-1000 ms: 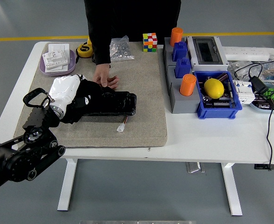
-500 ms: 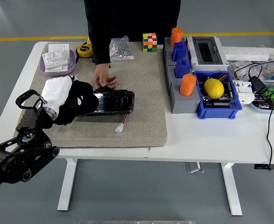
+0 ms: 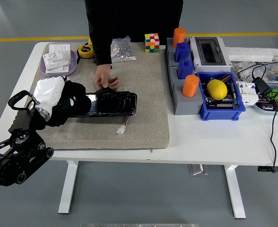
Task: Pick the rag up,wipe the panel,place it on the desk
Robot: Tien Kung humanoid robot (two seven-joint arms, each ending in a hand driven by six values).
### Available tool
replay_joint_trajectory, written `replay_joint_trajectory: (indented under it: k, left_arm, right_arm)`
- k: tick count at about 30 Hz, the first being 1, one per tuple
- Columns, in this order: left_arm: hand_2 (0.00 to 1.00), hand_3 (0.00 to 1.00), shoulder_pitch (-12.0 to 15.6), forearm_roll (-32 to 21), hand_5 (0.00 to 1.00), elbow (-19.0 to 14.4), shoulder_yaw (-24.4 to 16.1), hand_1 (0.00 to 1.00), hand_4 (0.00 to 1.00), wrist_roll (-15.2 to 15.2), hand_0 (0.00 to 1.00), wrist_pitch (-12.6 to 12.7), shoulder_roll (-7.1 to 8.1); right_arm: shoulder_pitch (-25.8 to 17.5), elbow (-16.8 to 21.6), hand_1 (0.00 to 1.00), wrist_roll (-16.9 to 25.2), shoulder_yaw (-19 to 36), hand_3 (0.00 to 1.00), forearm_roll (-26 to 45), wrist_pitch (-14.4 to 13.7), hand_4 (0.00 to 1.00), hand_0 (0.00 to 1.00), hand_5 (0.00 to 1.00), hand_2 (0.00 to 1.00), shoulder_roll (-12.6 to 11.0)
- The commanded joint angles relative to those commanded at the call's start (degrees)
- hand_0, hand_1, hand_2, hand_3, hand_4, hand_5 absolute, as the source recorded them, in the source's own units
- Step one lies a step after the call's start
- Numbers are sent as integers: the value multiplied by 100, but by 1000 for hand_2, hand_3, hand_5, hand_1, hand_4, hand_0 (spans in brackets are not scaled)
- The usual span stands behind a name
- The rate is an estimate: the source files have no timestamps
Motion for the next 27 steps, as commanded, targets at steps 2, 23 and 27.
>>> replay_joint_trajectory:
  k: [2, 23, 27]
  left_arm:
    - [439, 331, 16, 18, 2, 31, -72, 121, 46, -4, 222, 6, 31]
    - [435, 328, 169, -130, 2, 791, -438, 119, 37, -172, 219, 145, 103]
    - [447, 346, 188, -192, 2, 825, -469, 137, 97, -203, 232, 182, 78]
  right_arm:
    - [0, 2, 445, 1, -2, 617, 3, -2, 998, 694, 703, 636, 4]
    - [-14, 41, 445, -42, -16, 617, -2, -31, 998, 695, 703, 636, -2]
    - [-10, 47, 445, -43, -20, 616, 2, -36, 998, 695, 702, 636, 1]
